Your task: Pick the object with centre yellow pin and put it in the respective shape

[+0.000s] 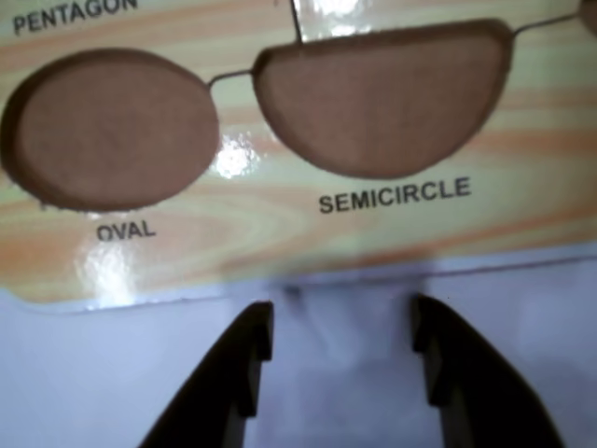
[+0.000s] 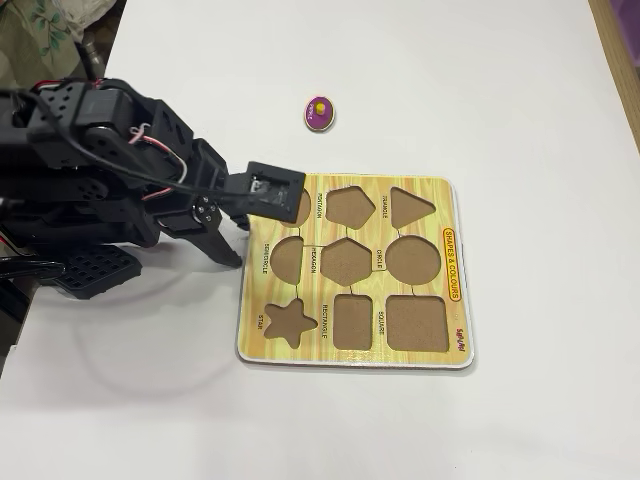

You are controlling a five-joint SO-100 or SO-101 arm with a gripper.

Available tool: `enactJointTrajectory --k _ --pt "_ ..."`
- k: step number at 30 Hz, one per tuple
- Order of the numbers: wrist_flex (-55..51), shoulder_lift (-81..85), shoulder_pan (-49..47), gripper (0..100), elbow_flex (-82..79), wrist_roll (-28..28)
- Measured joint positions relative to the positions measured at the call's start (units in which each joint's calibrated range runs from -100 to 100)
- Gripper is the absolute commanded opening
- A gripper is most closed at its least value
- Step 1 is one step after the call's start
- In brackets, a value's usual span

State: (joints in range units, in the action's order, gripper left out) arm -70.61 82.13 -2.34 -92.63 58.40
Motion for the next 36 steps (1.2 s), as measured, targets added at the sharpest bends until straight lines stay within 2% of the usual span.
enactJointTrajectory --k 8,17,33,36 --pt "-0.9 -21.0 -0.2 17 15.1 0.3" --pt "-0.9 -36.3 -0.5 17 33.2 0.3" --pt "-0.9 -53.2 -17.2 18 53.6 0.2" --pt "-0.9 -56.2 -20.0 17 55.9 2.8"
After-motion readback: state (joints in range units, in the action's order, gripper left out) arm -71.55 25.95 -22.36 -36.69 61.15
